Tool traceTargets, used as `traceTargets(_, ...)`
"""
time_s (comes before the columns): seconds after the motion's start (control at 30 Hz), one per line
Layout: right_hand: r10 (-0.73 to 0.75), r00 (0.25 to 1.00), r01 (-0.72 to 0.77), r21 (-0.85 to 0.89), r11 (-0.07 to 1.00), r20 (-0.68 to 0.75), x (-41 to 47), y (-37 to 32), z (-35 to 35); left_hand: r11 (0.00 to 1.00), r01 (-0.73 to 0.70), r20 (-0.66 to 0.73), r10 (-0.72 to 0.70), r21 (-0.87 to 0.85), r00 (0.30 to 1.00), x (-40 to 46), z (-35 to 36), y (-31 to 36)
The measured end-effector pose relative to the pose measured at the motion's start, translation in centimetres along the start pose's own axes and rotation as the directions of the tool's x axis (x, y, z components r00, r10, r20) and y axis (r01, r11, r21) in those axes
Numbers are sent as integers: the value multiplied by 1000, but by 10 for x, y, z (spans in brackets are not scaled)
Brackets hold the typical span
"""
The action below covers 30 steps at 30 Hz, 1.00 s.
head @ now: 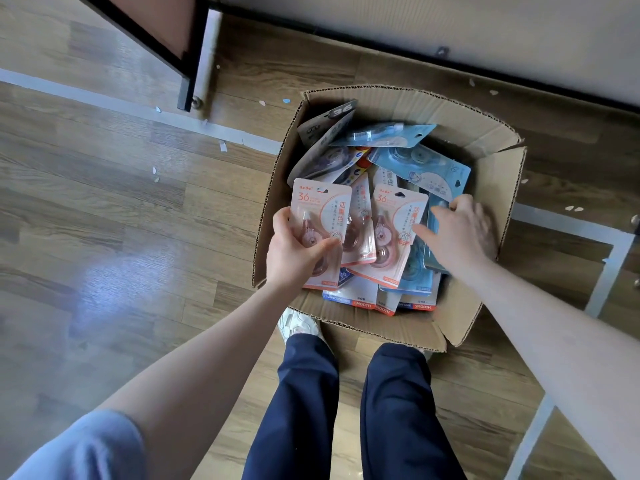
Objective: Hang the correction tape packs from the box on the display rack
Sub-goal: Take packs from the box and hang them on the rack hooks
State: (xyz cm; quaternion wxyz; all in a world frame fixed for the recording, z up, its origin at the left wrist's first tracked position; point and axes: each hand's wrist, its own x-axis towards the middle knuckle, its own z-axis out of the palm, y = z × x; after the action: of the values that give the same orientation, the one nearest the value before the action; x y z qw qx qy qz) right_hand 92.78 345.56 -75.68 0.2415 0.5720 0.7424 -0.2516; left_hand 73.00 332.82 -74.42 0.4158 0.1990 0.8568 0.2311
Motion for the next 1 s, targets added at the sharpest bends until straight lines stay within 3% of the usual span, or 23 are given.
traceTargets(0.37, 60, 981, -46, 80, 996, -183, 5, -13, 27, 1000, 1, 15, -1, 0, 1000, 0, -1, -9)
traceTargets(0.57, 109, 983, -97, 80, 992, -150, 5, -21, 26, 1000, -10, 39, 9, 26, 999, -1, -1, -12)
traceTargets(0.7, 191, 978, -170, 221, 960, -81, 9, -26, 21, 999, -4, 51, 3, 33, 999, -2, -3, -11)
traceTargets(0.83, 185, 978, -128, 438, 890, -91, 4, -28, 17, 998, 3, 39, -5, 62, 999, -2, -7, -4)
traceTargets(1.0, 246, 969, -160, 714, 682, -18, -6, -23, 6, 998, 2, 30, -4, 65, 1000, -4, -16, 11)
